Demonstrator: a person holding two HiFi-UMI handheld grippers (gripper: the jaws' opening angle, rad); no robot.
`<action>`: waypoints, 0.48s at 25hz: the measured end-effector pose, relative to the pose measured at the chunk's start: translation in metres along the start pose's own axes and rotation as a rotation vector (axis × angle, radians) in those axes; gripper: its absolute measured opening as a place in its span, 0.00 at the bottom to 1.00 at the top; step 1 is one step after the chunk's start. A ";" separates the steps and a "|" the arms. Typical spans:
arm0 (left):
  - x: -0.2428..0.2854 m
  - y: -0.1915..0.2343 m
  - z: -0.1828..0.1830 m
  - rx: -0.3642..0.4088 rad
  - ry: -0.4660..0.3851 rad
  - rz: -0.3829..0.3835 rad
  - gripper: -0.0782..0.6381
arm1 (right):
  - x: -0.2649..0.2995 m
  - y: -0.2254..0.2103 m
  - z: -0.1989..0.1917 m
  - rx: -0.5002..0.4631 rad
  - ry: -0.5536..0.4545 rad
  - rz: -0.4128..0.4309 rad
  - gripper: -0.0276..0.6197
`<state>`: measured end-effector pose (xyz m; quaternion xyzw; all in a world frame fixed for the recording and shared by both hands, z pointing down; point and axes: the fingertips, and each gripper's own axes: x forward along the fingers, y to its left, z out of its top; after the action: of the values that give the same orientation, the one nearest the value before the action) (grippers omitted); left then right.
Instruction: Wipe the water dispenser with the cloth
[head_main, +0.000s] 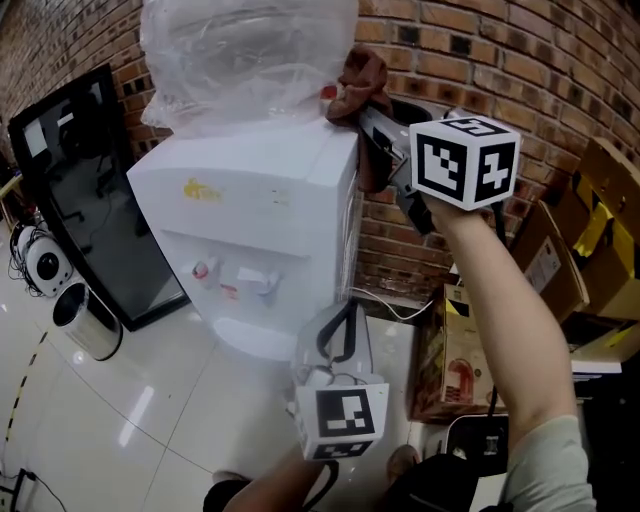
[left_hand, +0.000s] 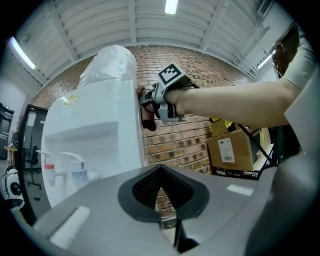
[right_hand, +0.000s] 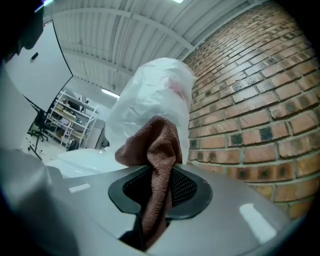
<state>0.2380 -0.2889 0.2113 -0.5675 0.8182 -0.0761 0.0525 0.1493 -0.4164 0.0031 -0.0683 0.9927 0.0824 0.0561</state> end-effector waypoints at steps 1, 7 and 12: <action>0.000 -0.001 -0.001 0.000 0.002 0.000 0.11 | 0.004 -0.004 -0.006 -0.001 0.011 -0.014 0.19; 0.002 -0.002 -0.005 0.003 0.008 -0.004 0.11 | 0.002 -0.016 -0.015 0.048 -0.015 -0.054 0.19; 0.003 -0.010 -0.012 0.011 0.016 -0.012 0.11 | -0.005 -0.025 -0.026 0.062 -0.011 -0.096 0.19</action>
<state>0.2440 -0.2947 0.2245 -0.5715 0.8147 -0.0855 0.0484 0.1551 -0.4449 0.0254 -0.1138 0.9900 0.0490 0.0674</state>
